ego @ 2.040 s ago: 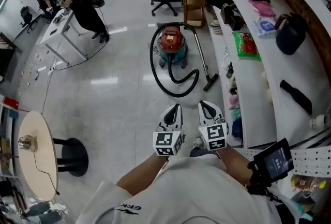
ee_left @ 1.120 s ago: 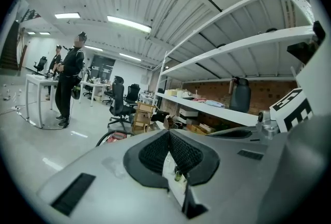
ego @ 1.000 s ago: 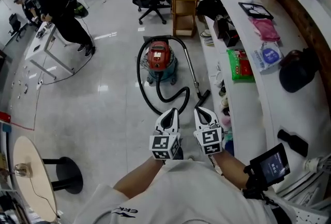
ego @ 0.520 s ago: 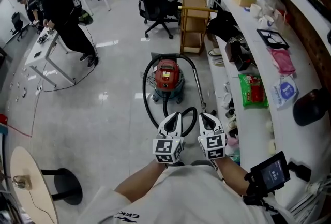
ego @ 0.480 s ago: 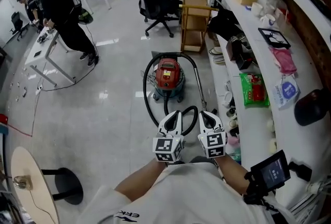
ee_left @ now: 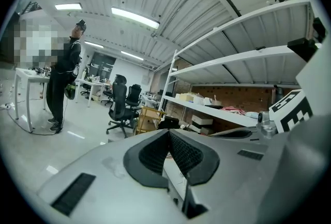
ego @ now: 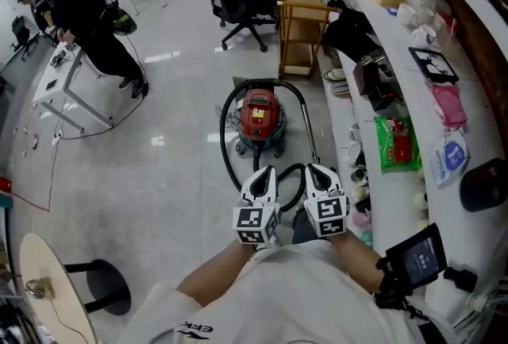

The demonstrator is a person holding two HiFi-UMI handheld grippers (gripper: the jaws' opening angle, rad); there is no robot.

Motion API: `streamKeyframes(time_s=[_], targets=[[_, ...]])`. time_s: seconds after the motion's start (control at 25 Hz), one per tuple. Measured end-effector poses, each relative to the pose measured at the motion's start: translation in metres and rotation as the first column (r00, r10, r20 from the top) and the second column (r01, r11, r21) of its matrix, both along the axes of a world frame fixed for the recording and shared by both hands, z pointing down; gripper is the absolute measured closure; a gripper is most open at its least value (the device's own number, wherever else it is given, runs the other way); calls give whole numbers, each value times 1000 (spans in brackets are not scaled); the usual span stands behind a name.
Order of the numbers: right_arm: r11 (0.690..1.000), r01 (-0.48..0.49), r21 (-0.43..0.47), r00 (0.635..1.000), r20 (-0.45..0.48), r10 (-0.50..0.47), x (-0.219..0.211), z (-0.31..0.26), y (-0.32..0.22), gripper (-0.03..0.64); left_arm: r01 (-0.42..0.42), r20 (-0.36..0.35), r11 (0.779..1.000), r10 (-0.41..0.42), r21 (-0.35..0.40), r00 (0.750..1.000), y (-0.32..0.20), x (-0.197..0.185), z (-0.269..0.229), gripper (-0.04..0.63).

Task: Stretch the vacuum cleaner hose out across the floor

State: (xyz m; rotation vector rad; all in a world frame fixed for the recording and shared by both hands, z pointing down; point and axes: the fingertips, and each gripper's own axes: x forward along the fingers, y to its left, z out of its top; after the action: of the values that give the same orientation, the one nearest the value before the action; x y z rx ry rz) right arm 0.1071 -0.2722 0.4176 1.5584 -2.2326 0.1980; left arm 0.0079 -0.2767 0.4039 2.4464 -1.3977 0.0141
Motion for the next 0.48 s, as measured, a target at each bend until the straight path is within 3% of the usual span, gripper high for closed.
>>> streamKeyframes(time_s=[0.48], targets=[[997,72,-28,997,7,-72,36,8,-140,623,66,37,997,-65,-38,997,-129,37,11,592]])
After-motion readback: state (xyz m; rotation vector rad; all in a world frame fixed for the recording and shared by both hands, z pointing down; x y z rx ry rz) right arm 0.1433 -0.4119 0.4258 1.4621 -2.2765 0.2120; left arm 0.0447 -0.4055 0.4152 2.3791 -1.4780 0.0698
